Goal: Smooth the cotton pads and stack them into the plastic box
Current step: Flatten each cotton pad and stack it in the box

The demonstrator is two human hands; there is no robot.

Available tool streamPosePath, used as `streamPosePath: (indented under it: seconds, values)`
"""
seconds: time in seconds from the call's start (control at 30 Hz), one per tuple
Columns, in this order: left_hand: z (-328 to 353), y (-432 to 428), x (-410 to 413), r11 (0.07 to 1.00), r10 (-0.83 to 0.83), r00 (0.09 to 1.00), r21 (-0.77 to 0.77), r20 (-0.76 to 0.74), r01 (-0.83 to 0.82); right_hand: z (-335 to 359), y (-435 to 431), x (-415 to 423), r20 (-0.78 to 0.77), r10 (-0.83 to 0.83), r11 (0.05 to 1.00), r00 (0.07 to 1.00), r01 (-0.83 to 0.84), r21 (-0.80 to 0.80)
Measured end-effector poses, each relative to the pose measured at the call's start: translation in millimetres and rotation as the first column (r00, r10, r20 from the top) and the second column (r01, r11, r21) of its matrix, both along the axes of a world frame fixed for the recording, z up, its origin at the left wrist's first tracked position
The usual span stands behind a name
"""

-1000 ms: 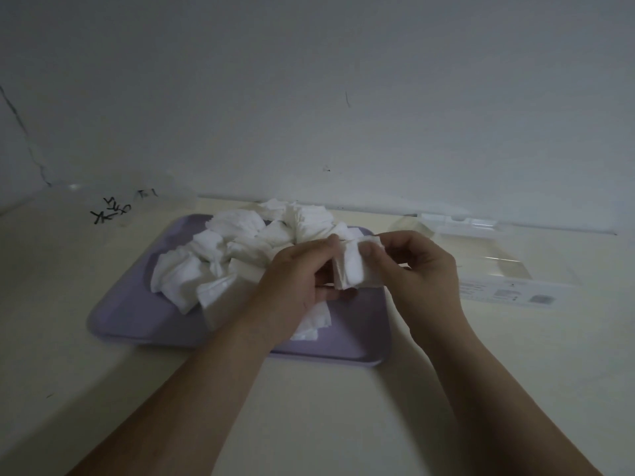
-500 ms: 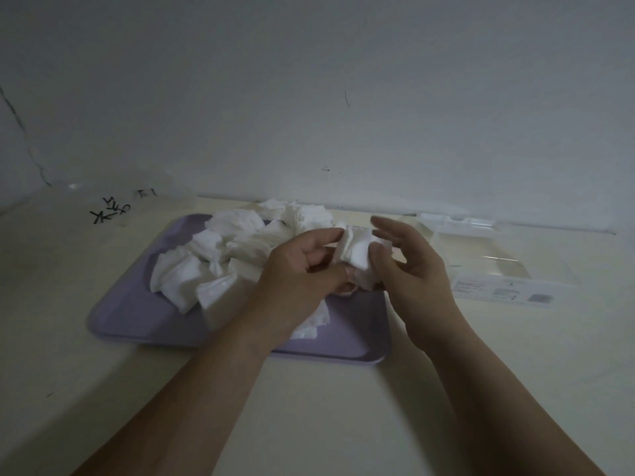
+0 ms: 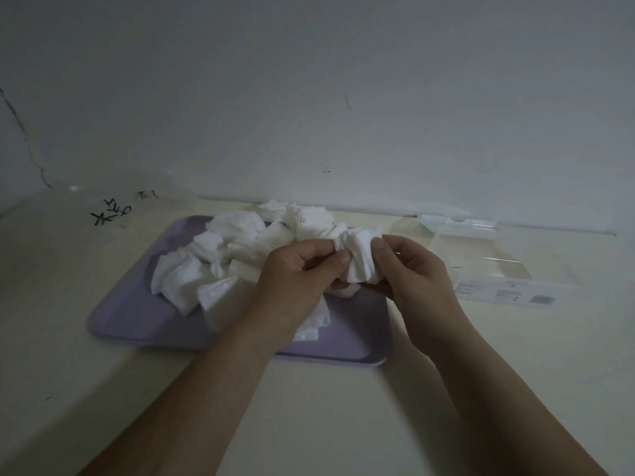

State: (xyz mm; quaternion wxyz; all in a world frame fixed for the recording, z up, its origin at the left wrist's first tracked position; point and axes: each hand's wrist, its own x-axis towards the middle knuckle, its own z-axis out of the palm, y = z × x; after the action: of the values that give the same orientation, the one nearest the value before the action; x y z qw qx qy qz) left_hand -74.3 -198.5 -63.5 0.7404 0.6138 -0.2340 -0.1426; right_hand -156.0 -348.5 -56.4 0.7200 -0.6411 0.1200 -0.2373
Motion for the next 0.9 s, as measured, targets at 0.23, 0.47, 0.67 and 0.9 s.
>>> streamPosePath:
  seconds: [0.23, 0.47, 0.67, 0.9]
  values:
    - [-3, -3, -3, 0.994, 0.068, 0.988, 0.072, 0.137, -0.078, -2, 5, 1, -0.045, -0.012, 0.994, 0.999, 0.007, -0.106]
    - [0, -3, -7, 0.997, 0.019, 0.994, 0.071, 0.107, -0.027, -4, 12, 2, -0.062, -0.096, 0.970, 0.993, 0.080, -0.231]
    - [-2, -2, -7, 0.994, 0.027, 0.987, 0.104, 0.158, -0.044, 0, 9, -3, 0.078, -0.072, 0.940, 0.994, 0.094, -0.327]
    - [1, -3, -8, 0.999, -0.021, 1.000, 0.026, -0.001, 0.021, 3, 7, -3, 0.097, -0.180, 0.948, 0.979, 0.198, -0.248]
